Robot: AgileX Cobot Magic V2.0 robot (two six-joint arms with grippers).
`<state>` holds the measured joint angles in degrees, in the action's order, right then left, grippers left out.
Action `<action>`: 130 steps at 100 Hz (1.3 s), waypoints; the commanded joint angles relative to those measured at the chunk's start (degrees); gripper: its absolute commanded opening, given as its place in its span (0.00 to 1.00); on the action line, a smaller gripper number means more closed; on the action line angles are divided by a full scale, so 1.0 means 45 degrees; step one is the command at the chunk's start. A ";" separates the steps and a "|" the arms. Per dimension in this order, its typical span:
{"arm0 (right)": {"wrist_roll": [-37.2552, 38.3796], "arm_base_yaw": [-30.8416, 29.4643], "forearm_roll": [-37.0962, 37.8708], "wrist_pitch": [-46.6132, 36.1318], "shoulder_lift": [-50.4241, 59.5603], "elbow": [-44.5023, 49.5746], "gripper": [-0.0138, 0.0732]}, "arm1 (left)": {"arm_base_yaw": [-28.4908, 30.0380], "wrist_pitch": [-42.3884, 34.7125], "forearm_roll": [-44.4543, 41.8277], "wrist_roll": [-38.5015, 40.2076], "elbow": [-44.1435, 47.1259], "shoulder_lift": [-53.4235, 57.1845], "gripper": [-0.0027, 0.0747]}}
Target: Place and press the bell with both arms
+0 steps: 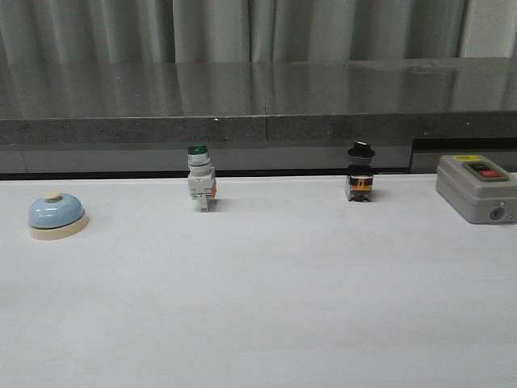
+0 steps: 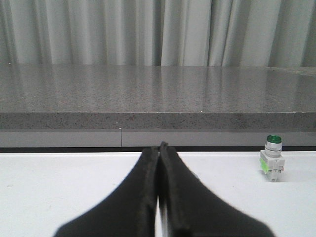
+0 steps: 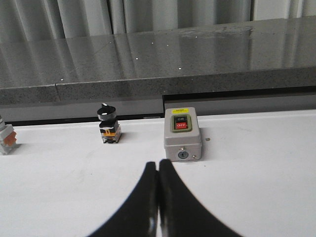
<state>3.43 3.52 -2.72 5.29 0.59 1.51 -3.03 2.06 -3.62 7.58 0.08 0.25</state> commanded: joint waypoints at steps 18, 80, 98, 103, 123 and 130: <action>-0.0163 -0.0088 0.0024 -0.1045 0.0249 -0.0181 0.09 | 0.0020 -0.1025 -0.0012 0.0070 0.0535 0.0394 0.01; -0.0163 -0.0088 0.0024 -0.1045 0.0249 -0.0181 0.09 | 0.0020 0.1719 0.2195 0.0090 -0.2695 -0.1493 0.01; -0.0163 -0.0088 0.0024 -0.1045 0.0249 -0.0181 0.09 | 0.0020 0.4124 0.2081 0.0090 -0.5487 -0.4013 0.01; -0.0163 -0.0088 0.0024 -0.1045 0.0249 -0.0181 0.09 | 0.0020 0.4800 0.2000 0.0090 -0.6288 -0.4851 0.01; -0.0163 -0.0088 0.0024 -0.1045 0.0249 -0.0181 0.09 | 0.0020 0.7158 0.1777 0.0090 -0.9341 -0.8346 0.01; -0.0163 -0.0088 0.0024 -0.1045 0.0249 -0.0181 0.09 | 0.0020 0.7623 0.1777 0.0090 -1.0148 -0.9409 0.01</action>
<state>3.43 3.52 -2.72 5.29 0.59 1.51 -3.03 36.62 4.36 7.58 -39.31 -36.26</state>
